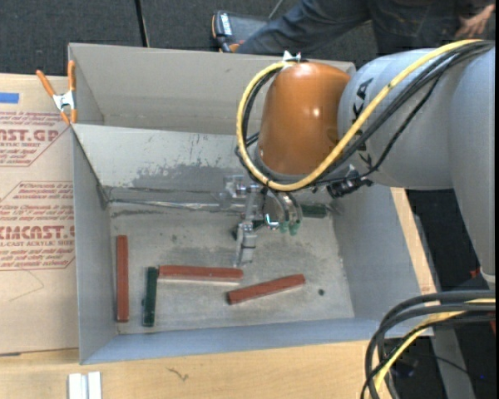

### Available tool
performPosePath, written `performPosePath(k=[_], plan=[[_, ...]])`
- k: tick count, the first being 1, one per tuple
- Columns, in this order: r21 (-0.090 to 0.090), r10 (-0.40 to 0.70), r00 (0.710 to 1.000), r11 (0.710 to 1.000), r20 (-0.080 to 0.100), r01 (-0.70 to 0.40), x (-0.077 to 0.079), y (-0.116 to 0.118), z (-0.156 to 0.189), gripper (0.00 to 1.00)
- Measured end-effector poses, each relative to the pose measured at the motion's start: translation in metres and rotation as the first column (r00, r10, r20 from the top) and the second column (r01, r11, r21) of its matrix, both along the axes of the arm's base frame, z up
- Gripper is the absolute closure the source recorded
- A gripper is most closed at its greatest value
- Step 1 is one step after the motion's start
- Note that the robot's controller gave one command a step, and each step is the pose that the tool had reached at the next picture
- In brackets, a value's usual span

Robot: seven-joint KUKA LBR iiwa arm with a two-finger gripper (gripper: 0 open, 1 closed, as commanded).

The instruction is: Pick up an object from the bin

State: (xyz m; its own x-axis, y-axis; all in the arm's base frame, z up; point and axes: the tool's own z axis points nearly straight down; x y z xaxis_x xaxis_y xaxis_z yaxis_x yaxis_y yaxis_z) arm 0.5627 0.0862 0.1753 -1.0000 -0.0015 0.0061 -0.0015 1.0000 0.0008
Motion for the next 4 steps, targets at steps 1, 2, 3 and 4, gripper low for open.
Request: performPosePath(k=[1,2,3,4], plan=[[-0.001,0.085,0.996,0.996,0.000,-0.085,-0.036,-0.010,-0.109,0.00],[0.000,0.086,0.996,0.996,0.002,-0.086,-0.034,-0.009,-0.102,1.00],[-0.003,0.413,0.911,0.911,0.015,-0.413,-0.002,0.013,0.028,1.00],[0.000,0.412,0.911,0.911,0.009,-0.412,-0.003,0.013,0.025,0.00]])
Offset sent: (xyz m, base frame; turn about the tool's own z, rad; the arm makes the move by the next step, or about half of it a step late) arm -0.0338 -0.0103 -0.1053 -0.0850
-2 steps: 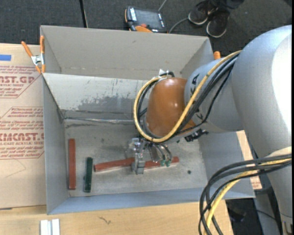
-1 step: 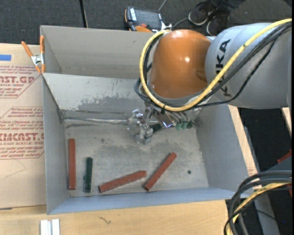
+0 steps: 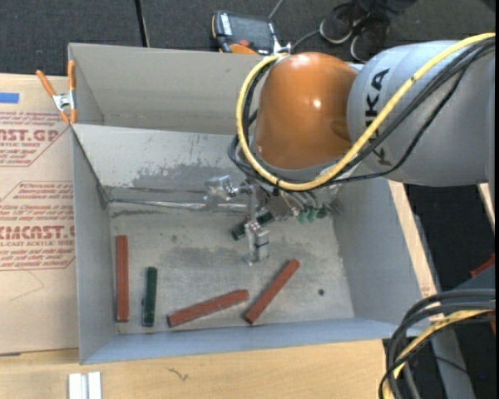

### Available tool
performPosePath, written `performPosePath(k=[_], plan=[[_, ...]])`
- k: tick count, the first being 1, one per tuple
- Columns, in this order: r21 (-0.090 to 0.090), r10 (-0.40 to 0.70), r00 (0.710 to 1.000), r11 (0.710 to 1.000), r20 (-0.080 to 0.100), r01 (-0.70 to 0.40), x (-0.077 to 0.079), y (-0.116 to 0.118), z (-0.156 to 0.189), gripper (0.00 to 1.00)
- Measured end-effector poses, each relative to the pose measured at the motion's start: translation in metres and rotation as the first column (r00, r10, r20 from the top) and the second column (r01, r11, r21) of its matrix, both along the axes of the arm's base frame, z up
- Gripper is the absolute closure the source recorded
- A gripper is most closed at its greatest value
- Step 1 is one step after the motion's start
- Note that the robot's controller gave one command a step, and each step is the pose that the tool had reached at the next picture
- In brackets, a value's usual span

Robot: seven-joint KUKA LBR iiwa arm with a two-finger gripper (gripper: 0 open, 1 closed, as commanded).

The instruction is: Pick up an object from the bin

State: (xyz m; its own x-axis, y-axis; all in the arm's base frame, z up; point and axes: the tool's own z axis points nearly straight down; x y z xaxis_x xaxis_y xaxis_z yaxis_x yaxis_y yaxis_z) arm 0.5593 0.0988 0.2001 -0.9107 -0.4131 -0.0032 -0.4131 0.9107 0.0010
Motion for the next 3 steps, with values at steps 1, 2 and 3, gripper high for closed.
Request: performPosePath(k=[1,2,3], plan=[[-0.002,-0.030,0.999,1.000,-0.012,0.030,-0.043,-0.002,-0.119,0.00],[0.000,-0.031,1.000,1.000,-0.003,0.031,-0.040,-0.001,-0.115,1.00],[-0.001,0.198,0.980,0.980,0.001,-0.198,-0.042,0.027,-0.091,1.00]])
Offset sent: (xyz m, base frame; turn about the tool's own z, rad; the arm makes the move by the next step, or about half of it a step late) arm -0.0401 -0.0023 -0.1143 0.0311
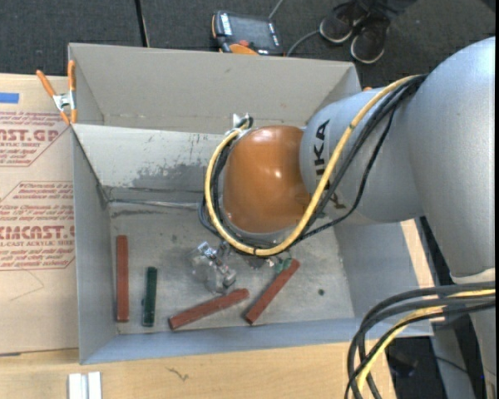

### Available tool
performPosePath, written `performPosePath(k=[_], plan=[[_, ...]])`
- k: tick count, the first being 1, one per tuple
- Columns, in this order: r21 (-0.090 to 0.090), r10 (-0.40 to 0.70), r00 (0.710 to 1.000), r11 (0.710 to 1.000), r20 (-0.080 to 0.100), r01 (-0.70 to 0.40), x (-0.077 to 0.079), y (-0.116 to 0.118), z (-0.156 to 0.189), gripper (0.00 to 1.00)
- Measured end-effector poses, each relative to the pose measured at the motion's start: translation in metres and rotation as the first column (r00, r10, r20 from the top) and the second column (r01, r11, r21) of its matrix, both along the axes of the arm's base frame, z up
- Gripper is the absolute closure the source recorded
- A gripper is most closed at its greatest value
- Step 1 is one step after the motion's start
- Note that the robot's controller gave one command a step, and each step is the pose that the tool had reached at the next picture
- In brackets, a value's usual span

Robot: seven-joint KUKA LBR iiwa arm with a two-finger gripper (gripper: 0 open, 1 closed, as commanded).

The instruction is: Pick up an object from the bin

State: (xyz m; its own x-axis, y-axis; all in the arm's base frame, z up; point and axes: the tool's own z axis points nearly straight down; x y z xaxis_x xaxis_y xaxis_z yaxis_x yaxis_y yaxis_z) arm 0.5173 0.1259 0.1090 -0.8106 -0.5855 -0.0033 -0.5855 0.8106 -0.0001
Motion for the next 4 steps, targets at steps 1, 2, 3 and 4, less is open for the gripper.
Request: performPosePath(k=[1,2,3,4], plan=[[0.000,-0.002,1.000,1.000,-0.002,0.002,0.000,0.000,-0.001,0.00],[0.000,-0.027,1.000,1.000,0.002,0.027,-0.035,-0.003,-0.034,0.00],[0.001,-0.030,1.000,1.000,0.003,0.030,-0.033,-0.003,-0.033,1.00],[0.001,-0.051,0.999,0.999,0.009,0.051,0.024,-0.020,0.105,1.00]])
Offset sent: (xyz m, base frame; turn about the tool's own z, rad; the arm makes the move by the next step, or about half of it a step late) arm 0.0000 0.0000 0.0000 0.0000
